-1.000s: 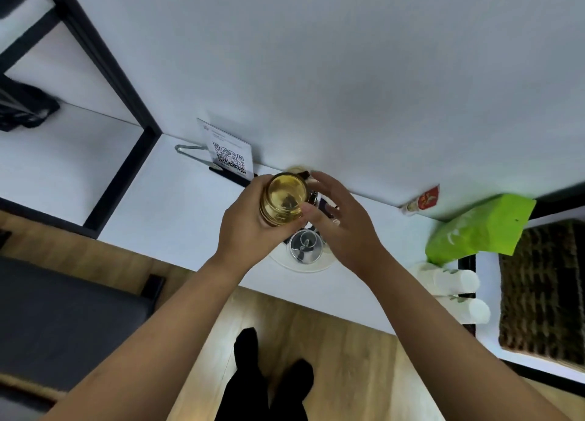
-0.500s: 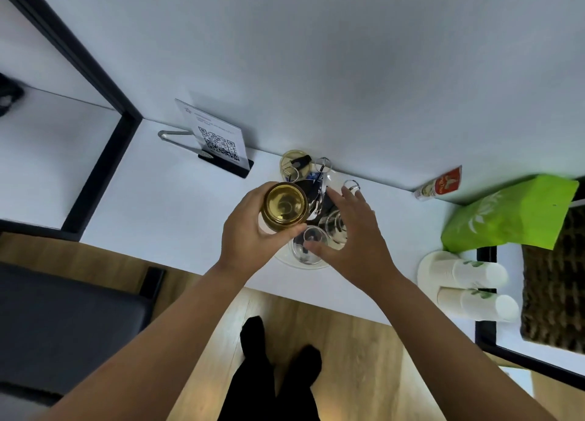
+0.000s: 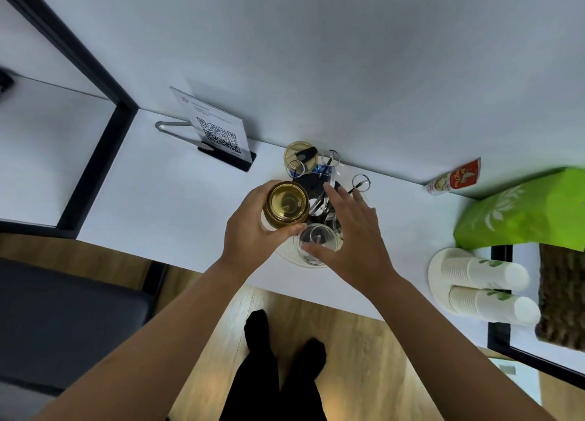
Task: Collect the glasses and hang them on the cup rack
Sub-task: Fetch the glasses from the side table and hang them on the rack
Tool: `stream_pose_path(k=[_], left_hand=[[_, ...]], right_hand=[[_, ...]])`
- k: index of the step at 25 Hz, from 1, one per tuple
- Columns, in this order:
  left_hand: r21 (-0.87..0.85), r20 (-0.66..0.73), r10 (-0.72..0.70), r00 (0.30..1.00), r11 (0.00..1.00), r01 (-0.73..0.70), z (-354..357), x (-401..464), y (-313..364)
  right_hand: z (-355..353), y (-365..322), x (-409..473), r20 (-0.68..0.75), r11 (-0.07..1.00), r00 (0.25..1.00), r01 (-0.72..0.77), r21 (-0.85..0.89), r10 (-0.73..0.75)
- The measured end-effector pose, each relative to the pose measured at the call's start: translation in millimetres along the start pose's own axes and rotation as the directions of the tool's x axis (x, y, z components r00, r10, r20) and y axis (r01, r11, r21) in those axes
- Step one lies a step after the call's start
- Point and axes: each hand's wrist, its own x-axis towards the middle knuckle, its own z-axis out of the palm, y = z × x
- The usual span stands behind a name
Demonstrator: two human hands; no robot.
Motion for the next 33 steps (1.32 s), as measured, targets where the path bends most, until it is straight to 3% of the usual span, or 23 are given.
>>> stream_pose_path(k=[13,25,33], left_hand=[[-0.088,0.111,-0.028,0.993,0.995,0.038,17.0,11.5,-26.9],[0.004,0.293,0.026,0.956,1.000,-0.028,12.9,19.7,-62.0],[0.006,0.343,0.013,0.939,1.000,-0.016,14.6,25.4,-68.2]], right_hand=[[12.1,4.5,5.6,-0.025,0.990,0.998,0.046,-0.130,-0.050],[19.3,8.7,8.5,-0.054,0.989,0.996,0.069,-0.131,-0.076],[21.1,7.6,7.0,-0.067,0.989,0.994,0.075,-0.129,-0.084]])
